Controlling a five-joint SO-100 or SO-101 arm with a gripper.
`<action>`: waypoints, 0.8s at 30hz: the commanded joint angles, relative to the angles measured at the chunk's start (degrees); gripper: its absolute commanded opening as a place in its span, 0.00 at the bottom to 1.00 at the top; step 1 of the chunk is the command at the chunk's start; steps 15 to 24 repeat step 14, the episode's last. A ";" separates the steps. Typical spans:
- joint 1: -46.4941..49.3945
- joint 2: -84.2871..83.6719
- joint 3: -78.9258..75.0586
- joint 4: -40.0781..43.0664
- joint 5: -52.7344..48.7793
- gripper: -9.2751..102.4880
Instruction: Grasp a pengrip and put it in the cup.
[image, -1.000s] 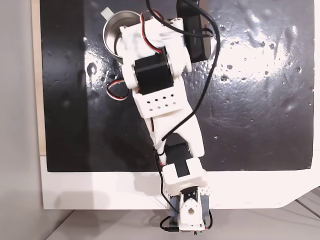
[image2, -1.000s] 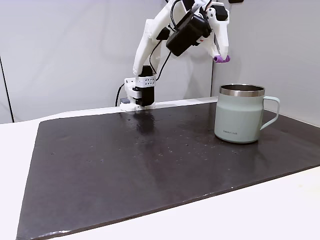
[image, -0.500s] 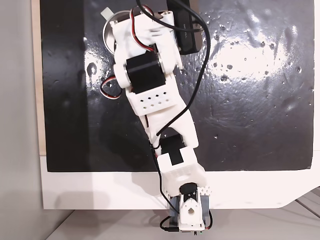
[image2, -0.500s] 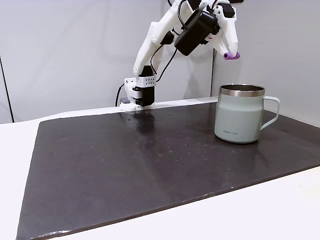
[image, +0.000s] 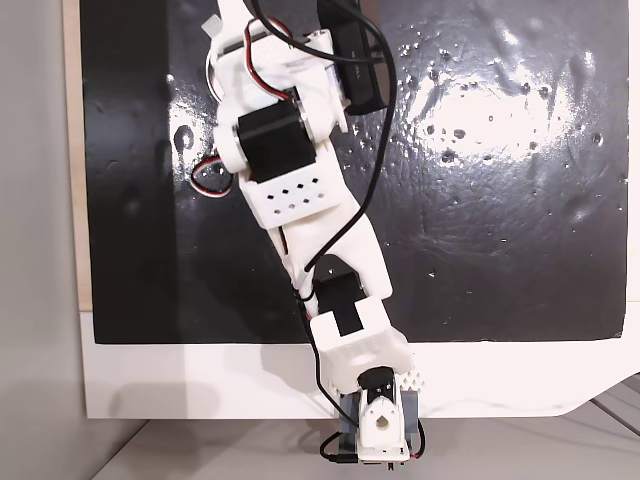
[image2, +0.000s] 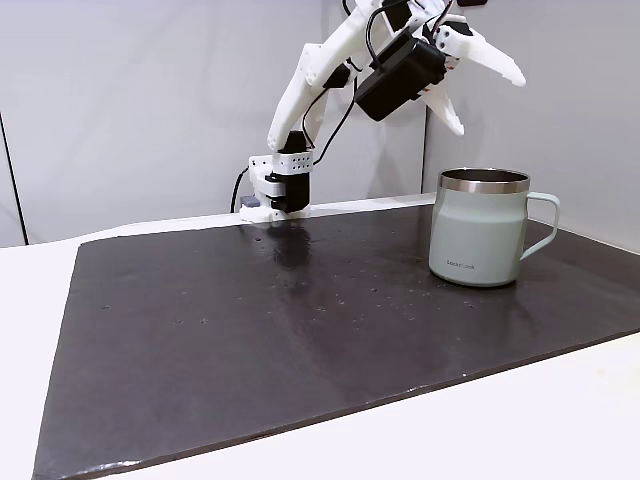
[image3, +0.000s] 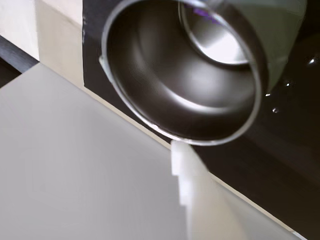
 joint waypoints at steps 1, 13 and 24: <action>-1.14 7.47 1.05 0.35 -0.70 0.43; 0.79 13.18 6.06 0.35 -1.32 0.42; 1.05 13.18 6.24 0.35 -1.41 0.42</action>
